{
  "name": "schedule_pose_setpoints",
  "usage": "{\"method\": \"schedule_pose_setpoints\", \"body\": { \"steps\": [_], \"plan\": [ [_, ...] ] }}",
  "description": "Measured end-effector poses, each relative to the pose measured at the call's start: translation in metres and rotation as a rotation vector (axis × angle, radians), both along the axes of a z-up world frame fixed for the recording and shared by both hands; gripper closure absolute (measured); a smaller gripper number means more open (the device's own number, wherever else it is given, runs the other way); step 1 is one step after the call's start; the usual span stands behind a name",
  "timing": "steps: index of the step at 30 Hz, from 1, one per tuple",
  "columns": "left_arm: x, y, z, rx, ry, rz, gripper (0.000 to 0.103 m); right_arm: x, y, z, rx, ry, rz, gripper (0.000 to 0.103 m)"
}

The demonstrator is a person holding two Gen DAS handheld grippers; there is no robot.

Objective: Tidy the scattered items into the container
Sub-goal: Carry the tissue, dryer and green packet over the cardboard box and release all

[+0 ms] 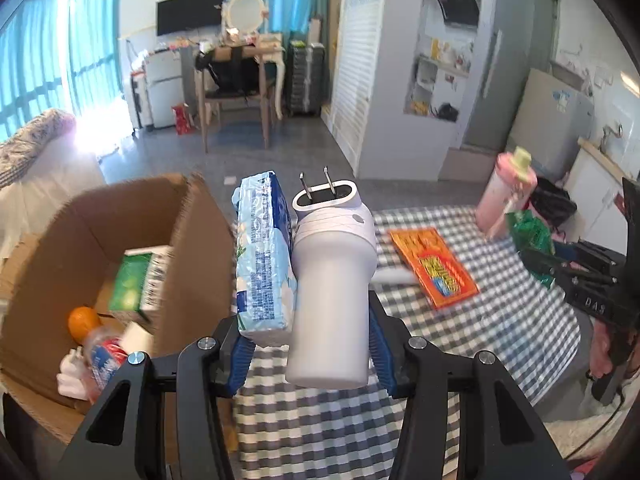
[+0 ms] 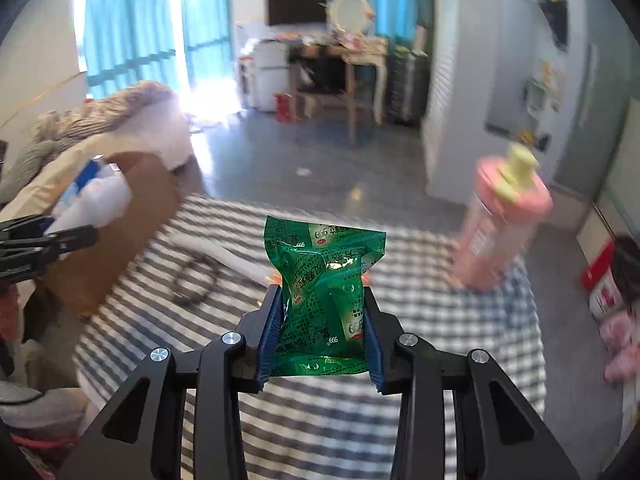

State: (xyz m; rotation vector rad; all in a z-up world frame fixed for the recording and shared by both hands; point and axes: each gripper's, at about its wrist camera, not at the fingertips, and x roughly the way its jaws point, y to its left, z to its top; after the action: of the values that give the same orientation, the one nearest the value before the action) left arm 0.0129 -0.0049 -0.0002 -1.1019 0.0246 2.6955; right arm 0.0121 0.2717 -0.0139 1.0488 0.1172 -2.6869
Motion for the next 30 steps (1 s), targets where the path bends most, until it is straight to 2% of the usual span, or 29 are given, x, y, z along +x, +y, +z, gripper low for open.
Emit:
{"method": "schedule_pose_setpoints", "body": {
  "steps": [5, 10, 14, 19, 24, 25, 26, 27, 28, 30],
  "plan": [
    [0.009, -0.037, 0.027, -0.008, 0.071, 0.076, 0.052, -0.015, -0.083, 0.027, -0.02, 0.069, 0.195, 0.066],
    [0.023, -0.094, 0.045, -0.014, 0.108, 0.21, 0.052, -0.03, -0.18, 0.044, -0.045, 0.117, 0.406, 0.066],
    [0.029, -0.139, 0.034, -0.05, 0.082, 0.323, 0.052, -0.044, -0.264, 0.039, -0.067, 0.094, 0.562, 0.066],
    [0.025, -0.178, 0.002, -0.067, 0.003, 0.411, 0.052, -0.062, -0.332, 0.018, -0.043, 0.055, 0.631, 0.066],
    [0.018, -0.197, -0.023, -0.045, -0.037, 0.414, 0.05, -0.077, -0.358, -0.008, 0.011, 0.017, 0.61, 0.063],
    [0.015, -0.198, -0.025, -0.043, -0.039, 0.407, 0.047, -0.077, -0.356, -0.01, 0.018, 0.014, 0.595, 0.053],
    [0.014, -0.199, -0.026, -0.048, -0.039, 0.406, 0.034, -0.078, -0.352, -0.011, 0.018, 0.016, 0.579, 0.036],
    [0.013, -0.199, -0.026, -0.056, -0.033, 0.406, 0.02, -0.074, -0.343, -0.005, 0.002, 0.036, 0.562, 0.029],
    [0.013, -0.2, -0.025, -0.06, -0.025, 0.404, 0.017, -0.072, -0.336, 0.0, -0.015, 0.056, 0.55, 0.025],
    [0.014, -0.196, -0.022, -0.056, -0.01, 0.388, 0.017, -0.072, -0.314, 0.013, -0.041, 0.091, 0.521, 0.025]
  ]
}}
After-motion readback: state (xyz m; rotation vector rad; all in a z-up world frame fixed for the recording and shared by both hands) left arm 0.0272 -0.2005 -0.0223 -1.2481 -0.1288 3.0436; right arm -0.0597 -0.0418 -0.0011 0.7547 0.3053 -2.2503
